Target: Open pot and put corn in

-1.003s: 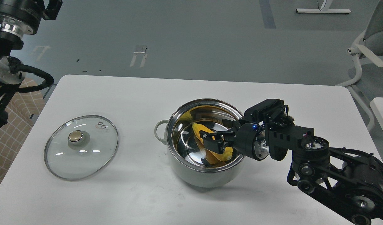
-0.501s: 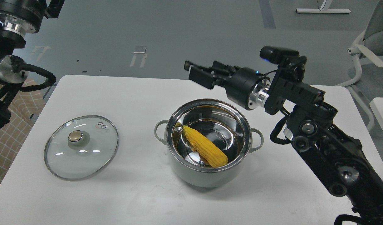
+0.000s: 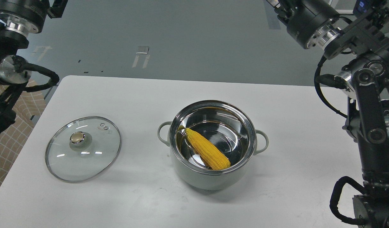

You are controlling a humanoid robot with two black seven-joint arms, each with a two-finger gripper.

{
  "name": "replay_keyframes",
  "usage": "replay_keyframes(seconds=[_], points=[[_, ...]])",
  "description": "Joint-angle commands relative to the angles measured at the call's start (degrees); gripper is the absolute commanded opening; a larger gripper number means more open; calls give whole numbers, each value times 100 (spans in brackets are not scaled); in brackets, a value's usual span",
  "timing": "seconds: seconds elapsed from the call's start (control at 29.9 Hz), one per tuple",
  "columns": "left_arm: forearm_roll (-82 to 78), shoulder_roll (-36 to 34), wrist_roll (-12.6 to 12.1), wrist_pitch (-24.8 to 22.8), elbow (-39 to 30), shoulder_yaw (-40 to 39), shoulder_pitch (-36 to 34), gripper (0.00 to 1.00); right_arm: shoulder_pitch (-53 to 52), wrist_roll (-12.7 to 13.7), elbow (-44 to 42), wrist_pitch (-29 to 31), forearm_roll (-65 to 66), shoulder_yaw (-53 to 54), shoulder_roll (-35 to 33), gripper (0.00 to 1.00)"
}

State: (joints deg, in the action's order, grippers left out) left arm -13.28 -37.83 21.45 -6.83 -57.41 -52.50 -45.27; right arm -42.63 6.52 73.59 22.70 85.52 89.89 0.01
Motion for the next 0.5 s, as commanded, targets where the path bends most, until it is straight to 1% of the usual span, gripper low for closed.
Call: replay_keyframes(seconds=[0.0, 0.03, 0.07, 0.1, 0.2, 0.3, 0.37, 0.47], points=[[18, 292, -237, -81, 309, -111, 10, 97, -105, -54, -721, -441, -1217, 266, -1, 100], [36, 389, -351, -177, 397, -155, 10, 97, -132, -63, -950, -529, -1648, 292, -1, 100], [36, 425, -395, -230, 441, -173, 10, 97, -132, -63, -1048, -565, -1844, 301, -1, 100], [36, 521, -500, -309, 537, -260, 10, 97, -132, -72, -1231, -618, -2203, 336, -1, 100], [36, 679, -589, -380, 643, -479, 10, 97, -132, -72, -1600, -679, -2819, 380, -115, 100], [45, 847, -598, -372, 653, -656, 19, 97, -132, -72, -2058, -925, -3417, 616, -273, 100], [45, 908, -589, -372, 653, -691, 19, 97, -123, -115, -2156, -987, -3612, 705, -344, 100], [53, 918, -589, -441, 635, -779, 27, 97, -88, -326, -2191, -987, -4015, 758, -449, 100]])
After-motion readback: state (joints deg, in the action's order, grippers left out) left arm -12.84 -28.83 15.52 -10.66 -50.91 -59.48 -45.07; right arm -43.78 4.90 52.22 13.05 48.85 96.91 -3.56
